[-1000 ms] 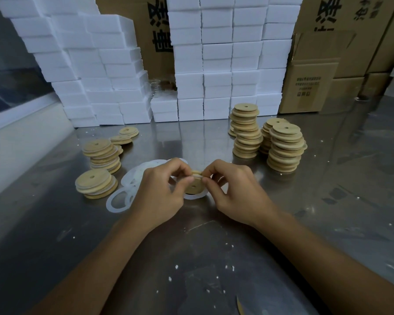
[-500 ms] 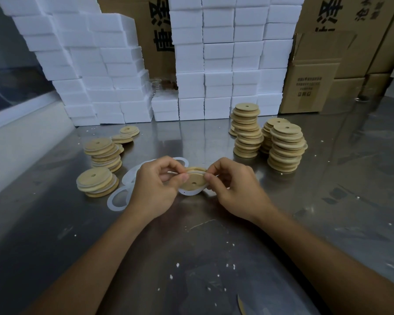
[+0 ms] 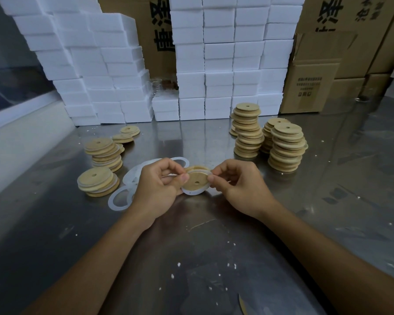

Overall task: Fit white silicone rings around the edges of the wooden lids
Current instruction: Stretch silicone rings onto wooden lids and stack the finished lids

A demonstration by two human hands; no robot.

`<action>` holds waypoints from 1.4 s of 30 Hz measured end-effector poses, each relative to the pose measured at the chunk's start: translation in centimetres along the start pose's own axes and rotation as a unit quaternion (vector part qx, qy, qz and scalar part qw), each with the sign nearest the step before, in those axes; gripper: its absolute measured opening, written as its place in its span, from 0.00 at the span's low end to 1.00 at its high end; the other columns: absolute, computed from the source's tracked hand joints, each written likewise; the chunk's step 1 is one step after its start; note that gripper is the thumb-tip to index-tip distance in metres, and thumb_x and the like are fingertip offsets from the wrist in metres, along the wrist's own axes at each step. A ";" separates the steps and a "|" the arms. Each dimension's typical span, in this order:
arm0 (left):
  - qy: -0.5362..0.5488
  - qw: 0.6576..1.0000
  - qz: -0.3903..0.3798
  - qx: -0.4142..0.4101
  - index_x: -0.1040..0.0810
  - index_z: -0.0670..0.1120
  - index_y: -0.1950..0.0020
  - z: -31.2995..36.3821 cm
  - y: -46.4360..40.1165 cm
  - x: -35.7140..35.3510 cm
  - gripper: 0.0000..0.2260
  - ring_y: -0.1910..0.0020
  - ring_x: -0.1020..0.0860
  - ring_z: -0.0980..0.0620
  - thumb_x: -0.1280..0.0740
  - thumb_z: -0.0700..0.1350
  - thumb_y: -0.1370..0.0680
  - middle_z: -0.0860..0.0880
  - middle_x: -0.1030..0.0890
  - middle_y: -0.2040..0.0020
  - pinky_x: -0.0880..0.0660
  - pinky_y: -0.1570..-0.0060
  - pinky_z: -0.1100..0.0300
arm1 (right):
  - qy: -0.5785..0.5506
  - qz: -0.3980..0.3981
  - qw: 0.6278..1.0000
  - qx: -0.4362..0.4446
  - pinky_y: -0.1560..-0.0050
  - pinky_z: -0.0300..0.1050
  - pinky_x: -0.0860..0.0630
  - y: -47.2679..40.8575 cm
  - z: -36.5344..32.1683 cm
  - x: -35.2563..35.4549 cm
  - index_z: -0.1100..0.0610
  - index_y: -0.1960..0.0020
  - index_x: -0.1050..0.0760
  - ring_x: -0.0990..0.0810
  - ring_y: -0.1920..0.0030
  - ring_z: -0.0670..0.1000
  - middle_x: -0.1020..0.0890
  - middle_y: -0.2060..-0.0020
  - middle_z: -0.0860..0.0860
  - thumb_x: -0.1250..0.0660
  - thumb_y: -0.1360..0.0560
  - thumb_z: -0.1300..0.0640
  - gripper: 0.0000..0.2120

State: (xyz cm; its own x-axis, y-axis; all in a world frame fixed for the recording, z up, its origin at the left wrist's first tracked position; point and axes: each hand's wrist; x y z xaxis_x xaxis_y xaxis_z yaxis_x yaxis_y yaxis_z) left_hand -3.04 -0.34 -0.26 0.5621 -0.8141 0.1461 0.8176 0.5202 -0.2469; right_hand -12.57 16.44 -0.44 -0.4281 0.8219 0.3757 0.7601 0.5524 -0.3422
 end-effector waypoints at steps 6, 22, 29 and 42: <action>0.050 0.998 -0.003 0.024 0.22 0.44 0.61 0.1 0.2 -0.5 0.09 0.58 0.15 0.48 0.30 0.32 0.25 0.47 0.14 0.59 0.18 0.62 0.58 | -0.072 -0.025 0.997 -0.027 0.55 0.44 0.18 0.0 -0.3 0.9 0.55 0.61 0.17 0.14 0.61 0.52 0.13 0.64 0.52 0.25 0.28 0.64 0.06; 0.056 0.998 0.003 0.037 0.24 0.45 0.61 -0.3 0.0 -0.9 0.10 0.61 0.15 0.53 0.32 0.33 0.23 0.52 0.16 0.64 0.20 0.64 0.62 | -0.102 -0.049 0.991 -0.070 0.55 0.45 0.18 -0.2 -0.2 1.4 0.64 0.57 0.17 0.16 0.61 0.51 0.14 0.62 0.56 0.25 0.28 0.62 0.05; 0.065 0.998 -0.010 0.025 0.24 0.45 0.61 -0.5 0.0 -0.9 0.10 0.60 0.16 0.51 0.32 0.32 0.23 0.51 0.16 0.62 0.18 0.60 0.56 | -0.202 -0.053 0.970 -0.123 0.53 0.43 0.17 -0.3 -0.3 1.7 0.68 0.60 0.19 0.15 0.60 0.52 0.13 0.60 0.58 0.26 0.30 0.70 0.02; -0.139 0.971 0.029 -0.194 0.23 0.54 0.58 -0.1 0.8 -1.6 0.11 0.55 0.19 0.59 0.28 0.38 0.25 0.58 0.19 0.57 0.21 0.54 0.65 | 0.119 0.002 0.983 0.139 0.55 0.31 0.23 0.5 -0.9 0.3 0.54 0.50 0.21 0.19 0.53 0.41 0.17 0.57 0.44 0.30 0.23 0.59 0.03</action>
State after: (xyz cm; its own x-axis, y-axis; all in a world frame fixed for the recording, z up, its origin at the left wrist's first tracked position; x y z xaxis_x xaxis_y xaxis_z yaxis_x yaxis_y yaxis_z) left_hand -3.26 1.34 -0.80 0.6620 -0.6568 0.3611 0.7053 0.3829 -0.5966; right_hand -11.86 16.90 0.28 -0.2740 0.7861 0.5540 0.5837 0.5937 -0.5538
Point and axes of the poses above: each hand's wrist, its own y-axis away from the middle knuckle, its own x-axis out of the back of the hand, z = x × y
